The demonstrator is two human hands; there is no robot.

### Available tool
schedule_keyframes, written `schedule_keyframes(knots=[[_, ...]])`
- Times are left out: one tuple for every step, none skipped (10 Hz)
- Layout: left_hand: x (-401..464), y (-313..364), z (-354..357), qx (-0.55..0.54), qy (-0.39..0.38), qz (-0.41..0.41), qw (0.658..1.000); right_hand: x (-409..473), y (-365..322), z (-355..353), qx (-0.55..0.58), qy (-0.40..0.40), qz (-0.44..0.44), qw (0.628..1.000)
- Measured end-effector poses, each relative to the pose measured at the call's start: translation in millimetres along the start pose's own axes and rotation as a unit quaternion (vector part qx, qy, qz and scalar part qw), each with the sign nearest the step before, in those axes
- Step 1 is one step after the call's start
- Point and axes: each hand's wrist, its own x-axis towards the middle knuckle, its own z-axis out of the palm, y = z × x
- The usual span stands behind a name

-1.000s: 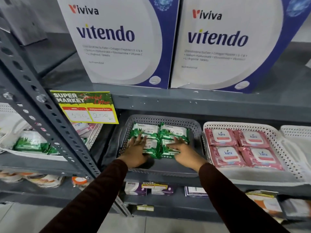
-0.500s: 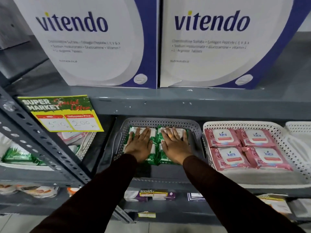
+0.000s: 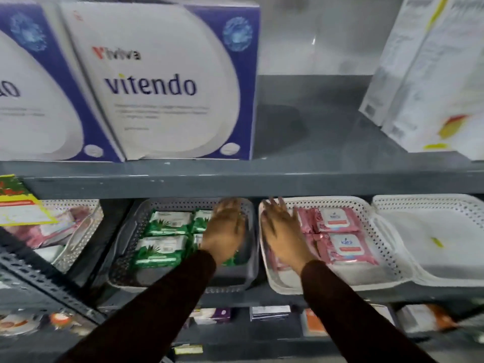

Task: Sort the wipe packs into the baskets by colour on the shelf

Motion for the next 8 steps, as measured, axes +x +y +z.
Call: schedule_keyframes(knots=[[14,71,35,-0.016,-0.017,0.056,0.998,-17,80,-45,-0.059,-0.004,0.082,0.995],[29,111,72,0.019,-0.059,0.024,0.998,-21,138,-73,-0.103,-0.054,0.145,0.982],[36,122,101,0.082,-0.115,-0.033,0.989,-23,171,-75,-0.100,-0.138,0.140,0.975],[36,122,118,0.111,-0.135,-0.060,0.983,-27,185,-63,-0.111,-0.154,0.113,0.975],[42,121,124,0.131,-0.156,-0.068,0.977,-26,188,-56,-0.119,-0.148,0.098,0.977],[35,124,129,0.139,-0.156,-0.060,0.976,-32,192,-52,-0.112,-0.150,0.090,0.978],[40,129,127,0.164,-0.153,-0.080,0.971,-30,193,-54,-0.109,-0.132,0.091,0.981],[37,146,130,0.216,-0.149,-0.044,0.964,-37,192,-55,-0.093,-0.134,0.098,0.982]])
